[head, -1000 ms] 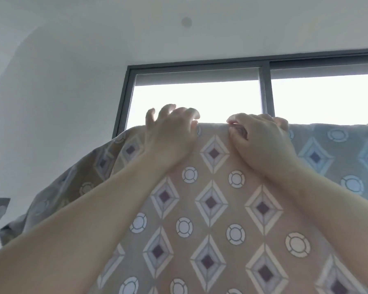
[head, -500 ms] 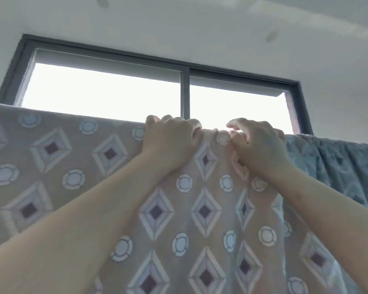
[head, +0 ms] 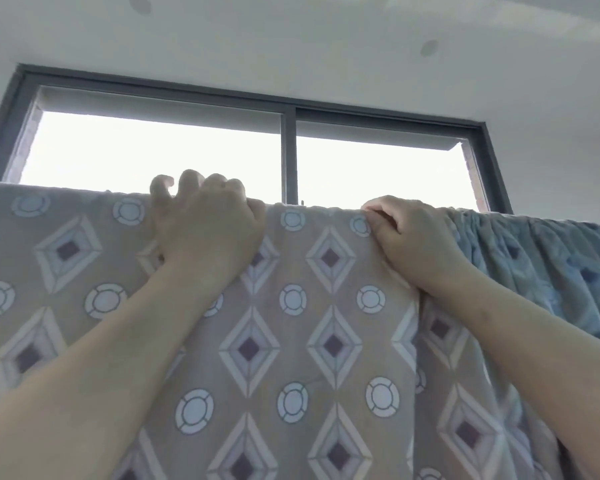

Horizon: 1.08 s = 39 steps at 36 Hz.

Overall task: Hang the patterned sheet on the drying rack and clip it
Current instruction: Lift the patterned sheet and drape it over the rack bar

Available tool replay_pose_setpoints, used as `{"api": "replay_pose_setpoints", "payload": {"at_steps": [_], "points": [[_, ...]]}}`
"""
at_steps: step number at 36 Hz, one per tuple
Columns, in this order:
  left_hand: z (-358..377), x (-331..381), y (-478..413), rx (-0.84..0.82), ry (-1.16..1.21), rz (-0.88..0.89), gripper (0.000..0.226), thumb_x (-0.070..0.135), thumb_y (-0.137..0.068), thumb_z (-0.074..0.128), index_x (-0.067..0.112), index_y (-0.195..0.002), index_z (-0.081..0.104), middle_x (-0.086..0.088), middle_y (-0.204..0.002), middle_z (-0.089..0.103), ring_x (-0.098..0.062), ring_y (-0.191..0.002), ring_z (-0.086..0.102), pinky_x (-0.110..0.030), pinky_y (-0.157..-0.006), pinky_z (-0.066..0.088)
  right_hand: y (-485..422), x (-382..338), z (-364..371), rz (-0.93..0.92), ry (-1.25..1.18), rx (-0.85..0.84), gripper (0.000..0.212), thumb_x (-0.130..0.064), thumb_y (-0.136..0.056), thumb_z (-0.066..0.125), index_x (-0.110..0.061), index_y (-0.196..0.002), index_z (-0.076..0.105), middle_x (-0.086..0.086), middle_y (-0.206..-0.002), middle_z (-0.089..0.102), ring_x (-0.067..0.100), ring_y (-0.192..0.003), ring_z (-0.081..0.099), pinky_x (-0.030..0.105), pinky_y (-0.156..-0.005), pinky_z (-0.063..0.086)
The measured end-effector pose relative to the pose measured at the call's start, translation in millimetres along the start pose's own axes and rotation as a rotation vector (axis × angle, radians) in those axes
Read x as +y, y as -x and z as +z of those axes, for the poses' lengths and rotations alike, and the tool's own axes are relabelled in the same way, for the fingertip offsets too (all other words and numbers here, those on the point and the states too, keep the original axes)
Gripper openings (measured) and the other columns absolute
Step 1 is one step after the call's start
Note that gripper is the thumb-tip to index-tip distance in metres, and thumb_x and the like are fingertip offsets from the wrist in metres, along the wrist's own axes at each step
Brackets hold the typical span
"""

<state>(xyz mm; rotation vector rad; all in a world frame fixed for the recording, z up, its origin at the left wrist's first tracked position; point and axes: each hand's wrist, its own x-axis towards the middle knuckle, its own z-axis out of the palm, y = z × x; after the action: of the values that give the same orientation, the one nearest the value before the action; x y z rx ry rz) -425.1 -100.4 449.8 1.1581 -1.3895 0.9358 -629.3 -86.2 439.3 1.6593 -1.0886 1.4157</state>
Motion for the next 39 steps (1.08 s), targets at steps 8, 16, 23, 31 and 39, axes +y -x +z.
{"api": "replay_pose_setpoints", "payload": {"at_steps": [8,16,23,31,39], "points": [[21,64,1,-0.076,0.179,0.277,0.039,0.037,-0.097,0.02,0.026,-0.111,0.054,0.002,-0.105,0.062,-0.025,-0.111,0.045,-0.045,-0.099,0.021,3,20,-24,0.011,-0.007,0.063,0.03,-0.012,-0.095,0.042,-0.017,-0.113,0.065,-0.011,-0.105,0.064,0.003,-0.101,0.052,0.019,-0.088,0.037],[29,116,-15,-0.01,0.298,0.336,0.032,0.03,-0.095,0.027,0.019,-0.116,0.048,-0.003,-0.108,0.062,-0.026,-0.096,0.052,-0.039,-0.091,0.031,-2,64,-37,0.047,0.183,0.018,0.039,-0.04,-0.091,0.034,-0.024,-0.108,0.065,-0.009,-0.11,0.066,0.018,-0.111,0.054,0.044,-0.099,0.037],[61,118,-11,0.172,0.036,0.356,0.047,0.044,-0.097,0.022,0.015,-0.09,0.059,-0.005,-0.082,0.065,-0.028,-0.082,0.056,-0.036,-0.074,0.024,-10,99,-36,0.003,0.123,-0.051,0.024,-0.041,-0.093,0.042,-0.031,-0.096,0.063,-0.013,-0.088,0.064,0.019,-0.102,0.054,0.049,-0.099,0.036],[53,114,-9,-0.082,-0.072,0.187,0.036,0.037,-0.09,0.016,0.018,-0.091,0.046,0.0,-0.096,0.054,-0.02,-0.09,0.038,-0.043,-0.091,0.025,-15,154,-50,0.039,0.175,-0.063,0.038,-0.043,-0.098,0.024,-0.023,-0.07,0.04,-0.011,-0.072,0.046,0.02,-0.094,0.043,0.047,-0.098,0.028],[61,210,-7,-0.147,0.026,0.275,0.044,0.047,-0.096,0.016,0.032,-0.13,0.039,0.0,-0.128,0.053,-0.026,-0.12,0.043,-0.045,-0.1,0.024,-13,169,-64,-0.176,0.055,-0.126,0.033,-0.036,-0.099,0.032,-0.025,-0.12,0.055,-0.007,-0.113,0.062,0.016,-0.109,0.051,0.037,-0.096,0.031]]}}
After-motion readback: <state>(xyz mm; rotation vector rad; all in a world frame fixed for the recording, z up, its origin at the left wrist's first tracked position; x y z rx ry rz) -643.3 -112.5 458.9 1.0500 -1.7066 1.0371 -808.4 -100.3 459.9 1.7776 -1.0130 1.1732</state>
